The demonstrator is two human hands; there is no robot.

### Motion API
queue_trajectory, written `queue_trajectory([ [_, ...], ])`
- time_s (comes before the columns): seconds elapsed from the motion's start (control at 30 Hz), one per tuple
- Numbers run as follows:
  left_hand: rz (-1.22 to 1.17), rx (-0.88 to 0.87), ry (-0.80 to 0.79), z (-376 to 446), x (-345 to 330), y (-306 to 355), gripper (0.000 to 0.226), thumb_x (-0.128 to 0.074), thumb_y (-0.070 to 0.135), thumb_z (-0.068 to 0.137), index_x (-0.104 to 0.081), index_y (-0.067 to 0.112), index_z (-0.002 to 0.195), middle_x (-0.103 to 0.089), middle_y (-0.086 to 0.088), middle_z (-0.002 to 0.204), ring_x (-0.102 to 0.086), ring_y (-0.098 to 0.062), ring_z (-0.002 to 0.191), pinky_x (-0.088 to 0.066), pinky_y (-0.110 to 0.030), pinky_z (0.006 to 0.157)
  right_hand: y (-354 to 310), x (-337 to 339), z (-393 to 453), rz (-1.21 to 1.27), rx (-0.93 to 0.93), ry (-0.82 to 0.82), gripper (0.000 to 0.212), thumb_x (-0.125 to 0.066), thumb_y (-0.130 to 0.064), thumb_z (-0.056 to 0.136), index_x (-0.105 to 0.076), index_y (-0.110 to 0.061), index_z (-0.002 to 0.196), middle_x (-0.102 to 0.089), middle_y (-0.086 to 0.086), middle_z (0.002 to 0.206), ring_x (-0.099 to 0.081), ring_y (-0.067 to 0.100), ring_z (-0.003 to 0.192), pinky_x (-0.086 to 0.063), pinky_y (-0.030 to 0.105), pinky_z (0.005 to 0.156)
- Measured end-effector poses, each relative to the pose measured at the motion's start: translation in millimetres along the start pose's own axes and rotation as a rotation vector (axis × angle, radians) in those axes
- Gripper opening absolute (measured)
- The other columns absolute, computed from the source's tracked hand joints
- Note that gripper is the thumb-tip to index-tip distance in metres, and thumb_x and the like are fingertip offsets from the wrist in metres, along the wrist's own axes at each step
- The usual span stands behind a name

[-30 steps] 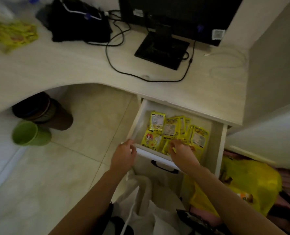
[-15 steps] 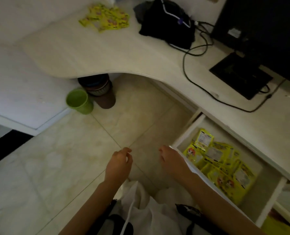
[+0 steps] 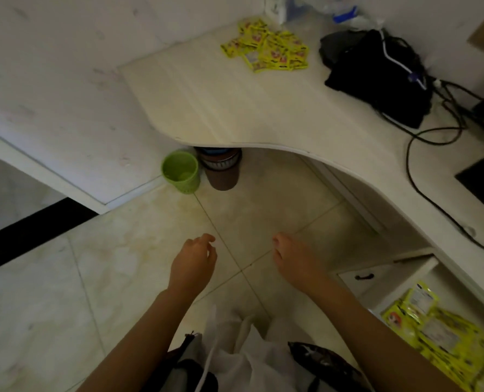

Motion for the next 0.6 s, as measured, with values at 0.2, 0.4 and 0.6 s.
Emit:
queue_trajectory([
  [0.2, 0.009, -0.003, 0.042, 63.4, 32.2, -18.0, 0.028, -0.046, 0.025, 0.096, -0.058, 0.020, 0.121, -0.067, -0.002, 0.102, -0.059, -0.018, 0.096, -0.050, -0.030, 0.075, -38.8, 13.5, 64.6, 0.011, 0.028, -0.005, 0.031, -0.040, -0.019, 0.096, -0.051, -0.009, 0.124, -0.061, 0.009, 0.115, -0.058, 0.023, 0.101, -0.045, 0.031, 0.082],
  [0.4, 0.000, -0.009, 0.079, 135.8, 54.1, -19.3, 0.026, -0.046, 0.025, 0.096, -0.059, 0.019, 0.118, -0.067, -0.001, 0.102, -0.058, -0.018, 0.100, -0.049, -0.031, 0.076, -61.6, 34.6, 135.6, -0.001, 0.039, -0.007, 0.032, -0.042, -0.022, 0.096, -0.051, -0.010, 0.125, -0.060, 0.009, 0.118, -0.058, 0.024, 0.104, -0.048, 0.032, 0.085],
  [0.6, 0.005, 0.018, 0.121, 219.2, 77.3, -8.2, 0.022, -0.048, 0.026, 0.096, -0.060, 0.018, 0.112, -0.065, -0.003, 0.098, -0.059, -0.019, 0.090, -0.047, -0.028, 0.072, -76.8, 72.7, 221.8, -0.042, 0.108, 0.025, 0.032, -0.042, -0.021, 0.095, -0.052, -0.011, 0.123, -0.060, 0.012, 0.118, -0.058, 0.028, 0.107, -0.048, 0.037, 0.090],
])
Point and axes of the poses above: each hand's wrist, its own z-axis towards the middle knuckle, its own x-axis out of the back of the hand, y = z × x, the point moved 4 cm from there along z, towards the middle knuckle
